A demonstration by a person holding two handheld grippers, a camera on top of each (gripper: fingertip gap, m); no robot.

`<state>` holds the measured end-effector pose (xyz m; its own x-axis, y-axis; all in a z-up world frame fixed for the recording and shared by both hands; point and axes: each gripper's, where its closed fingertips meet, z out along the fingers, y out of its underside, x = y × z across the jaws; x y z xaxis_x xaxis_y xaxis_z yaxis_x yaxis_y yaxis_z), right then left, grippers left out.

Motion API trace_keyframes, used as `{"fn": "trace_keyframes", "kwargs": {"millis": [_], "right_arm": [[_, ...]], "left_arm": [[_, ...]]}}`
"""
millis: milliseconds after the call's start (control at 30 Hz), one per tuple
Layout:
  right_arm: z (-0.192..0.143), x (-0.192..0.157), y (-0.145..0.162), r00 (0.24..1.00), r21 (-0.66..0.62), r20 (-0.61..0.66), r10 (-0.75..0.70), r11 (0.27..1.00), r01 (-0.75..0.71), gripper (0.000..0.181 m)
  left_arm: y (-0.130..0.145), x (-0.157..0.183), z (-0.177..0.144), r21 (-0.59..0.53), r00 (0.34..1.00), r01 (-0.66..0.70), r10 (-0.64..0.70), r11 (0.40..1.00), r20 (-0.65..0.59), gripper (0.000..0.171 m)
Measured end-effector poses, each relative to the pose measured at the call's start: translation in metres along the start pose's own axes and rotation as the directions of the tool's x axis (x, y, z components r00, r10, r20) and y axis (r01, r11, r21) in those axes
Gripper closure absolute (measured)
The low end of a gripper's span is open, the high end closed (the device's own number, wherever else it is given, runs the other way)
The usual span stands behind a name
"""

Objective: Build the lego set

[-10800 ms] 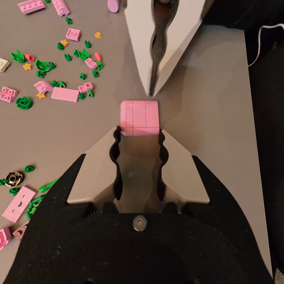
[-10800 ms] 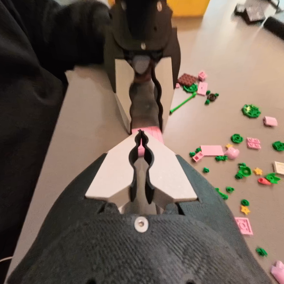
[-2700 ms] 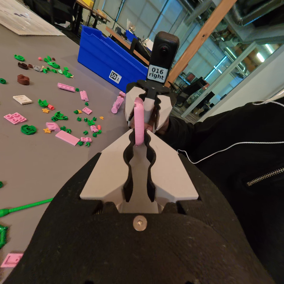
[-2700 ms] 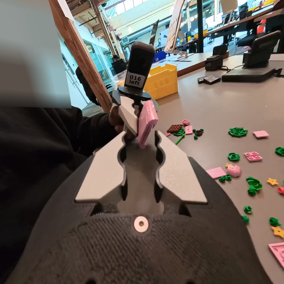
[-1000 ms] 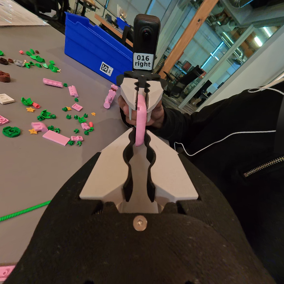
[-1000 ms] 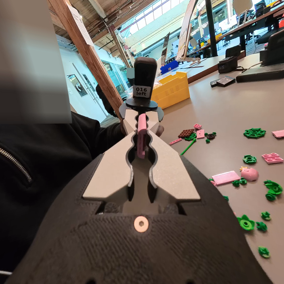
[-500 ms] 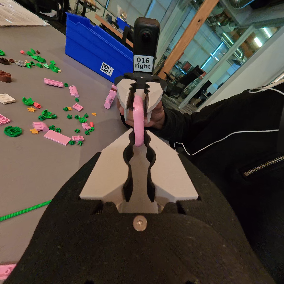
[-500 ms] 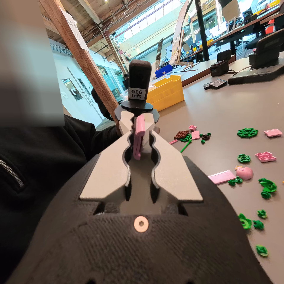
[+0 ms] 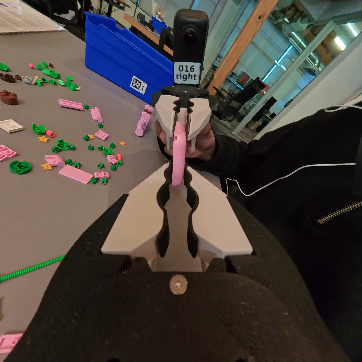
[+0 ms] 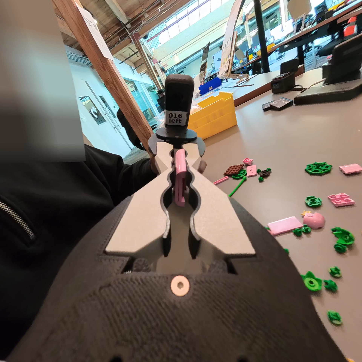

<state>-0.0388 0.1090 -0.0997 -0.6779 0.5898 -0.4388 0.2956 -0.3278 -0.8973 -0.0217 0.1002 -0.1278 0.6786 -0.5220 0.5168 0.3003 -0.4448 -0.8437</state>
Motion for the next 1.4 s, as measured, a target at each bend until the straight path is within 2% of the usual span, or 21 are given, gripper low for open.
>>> {"fn": "trace_keyframes", "kwargs": {"millis": [100,233,300,400,700,1067,1133,1200,1400], "right_arm": [[0.003,0.009,-0.001,0.996,0.014,-0.079,-0.034,0.999,0.035,0.168],[0.007,0.003,0.007,0.997,-0.034,-0.047,-0.058,0.998,0.056,0.153],[0.007,0.002,0.008,0.998,-0.038,-0.041,-0.055,0.998,0.054,0.167],[0.006,0.001,0.009,0.999,-0.039,-0.023,-0.048,0.998,0.047,0.171],[0.004,0.0,0.01,1.0,-0.047,0.005,0.01,0.999,-0.01,0.173],[0.007,0.002,0.007,0.998,-0.022,-0.035,-0.043,0.999,0.042,0.173],[0.006,0.005,0.007,0.997,-0.019,-0.052,-0.055,0.998,0.054,0.17],[0.004,0.006,0.004,0.997,-0.007,-0.055,-0.048,0.999,0.048,0.157],[-0.001,0.005,-0.003,1.0,0.042,-0.019,0.018,0.999,-0.017,0.15]], "left_arm": [[-0.005,-0.003,-0.004,0.031,1.0,0.01,-0.01,0.999,0.012,0.165],[-0.017,-0.002,-0.012,0.098,0.999,0.04,-0.039,0.994,-0.014,0.165],[-0.018,-0.001,-0.013,0.104,0.998,0.053,-0.05,0.993,-0.031,0.165],[-0.016,0.001,-0.01,0.094,0.998,0.054,-0.051,0.994,-0.035,0.165],[-0.014,0.001,-0.007,0.086,0.999,0.039,-0.039,0.996,-0.008,0.166],[-0.017,-0.001,-0.011,0.101,0.999,0.042,-0.041,0.994,-0.009,0.166],[-0.017,-0.002,-0.011,0.101,0.999,0.044,-0.044,0.994,-0.01,0.166],[-0.016,-0.003,-0.012,0.097,0.999,0.043,-0.043,0.994,-0.003,0.166],[-0.015,-0.002,-0.011,0.087,0.998,0.054,-0.052,0.995,-0.023,0.165]]}}
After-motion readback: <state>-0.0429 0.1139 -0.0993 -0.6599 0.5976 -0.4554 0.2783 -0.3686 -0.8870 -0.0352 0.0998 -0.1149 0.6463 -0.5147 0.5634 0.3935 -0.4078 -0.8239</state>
